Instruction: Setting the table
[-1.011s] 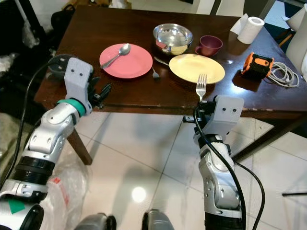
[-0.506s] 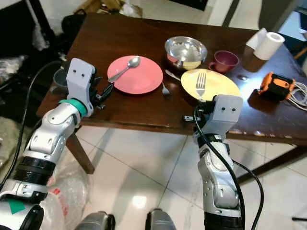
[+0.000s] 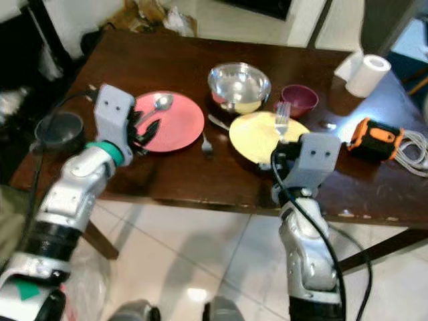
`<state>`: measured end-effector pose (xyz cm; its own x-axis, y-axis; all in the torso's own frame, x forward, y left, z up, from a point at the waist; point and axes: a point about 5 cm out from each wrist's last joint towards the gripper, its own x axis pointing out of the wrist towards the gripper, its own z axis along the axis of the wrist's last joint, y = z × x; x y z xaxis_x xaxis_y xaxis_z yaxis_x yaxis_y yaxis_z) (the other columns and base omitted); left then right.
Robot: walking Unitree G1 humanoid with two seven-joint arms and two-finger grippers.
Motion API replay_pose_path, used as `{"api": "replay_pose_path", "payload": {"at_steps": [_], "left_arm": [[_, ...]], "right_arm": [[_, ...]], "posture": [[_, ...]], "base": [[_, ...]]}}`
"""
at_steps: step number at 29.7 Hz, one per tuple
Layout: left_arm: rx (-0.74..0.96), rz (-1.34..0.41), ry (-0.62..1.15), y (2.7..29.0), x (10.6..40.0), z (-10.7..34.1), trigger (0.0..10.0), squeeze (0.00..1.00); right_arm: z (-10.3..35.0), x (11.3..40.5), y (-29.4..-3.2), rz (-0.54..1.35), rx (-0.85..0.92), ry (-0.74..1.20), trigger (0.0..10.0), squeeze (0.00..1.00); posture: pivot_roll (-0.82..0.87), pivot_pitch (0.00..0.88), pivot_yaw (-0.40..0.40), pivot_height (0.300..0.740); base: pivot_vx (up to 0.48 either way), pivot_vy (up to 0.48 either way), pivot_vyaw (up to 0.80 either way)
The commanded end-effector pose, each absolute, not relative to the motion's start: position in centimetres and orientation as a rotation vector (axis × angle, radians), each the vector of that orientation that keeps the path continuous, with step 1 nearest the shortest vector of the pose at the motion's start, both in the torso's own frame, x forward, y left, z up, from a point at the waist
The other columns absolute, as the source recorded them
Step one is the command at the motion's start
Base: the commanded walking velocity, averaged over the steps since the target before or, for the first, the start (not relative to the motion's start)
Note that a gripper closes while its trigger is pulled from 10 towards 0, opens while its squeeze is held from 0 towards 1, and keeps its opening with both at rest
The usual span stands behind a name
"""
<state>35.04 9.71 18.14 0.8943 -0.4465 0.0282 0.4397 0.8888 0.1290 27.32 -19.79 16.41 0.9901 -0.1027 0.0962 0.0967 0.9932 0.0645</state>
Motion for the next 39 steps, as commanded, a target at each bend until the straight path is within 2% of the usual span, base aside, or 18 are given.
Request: {"api": "replay_pose_path", "payload": {"at_steps": [1, 5, 26, 39], "left_arm": [[0.136, -0.449, -0.040, 10.3, 35.0, 17.7, 10.0, 0.00], [0.133, -0.446, -0.038, 10.3, 35.1, 17.7, 10.0, 0.00], [0.106, -0.432, -0.029, 10.3, 35.0, 17.7, 10.0, 0.00], [0.179, -0.358, -0.057, 11.3, 35.2, 17.9, 10.0, 0.00]], "right_arm": [[16.4, 27.2, -19.9, -0.103, 0.058, -0.097, 10.0, 0.00], [16.4, 27.2, -19.9, -0.103, 0.057, -0.097, 10.0, 0.00], [16.2, 27.0, -19.6, -0.085, 0.054, -0.087, 10.0, 0.00], [15.9, 27.1, -16.6, 0.108, 0.023, -0.061, 10.0, 0.00]], "posture": [[0.04, 0.000, 0.043, 0.740], [0.04, 0.000, 0.042, 0.740], [0.04, 0.000, 0.039, 0.740], [0.05, 0.000, 0.043, 0.740]], "base": [[0.424, 0.000, 0.00], [0.362, 0.000, 0.00], [0.000, 0.000, 0.00], [0.000, 0.000, 0.00]]}}
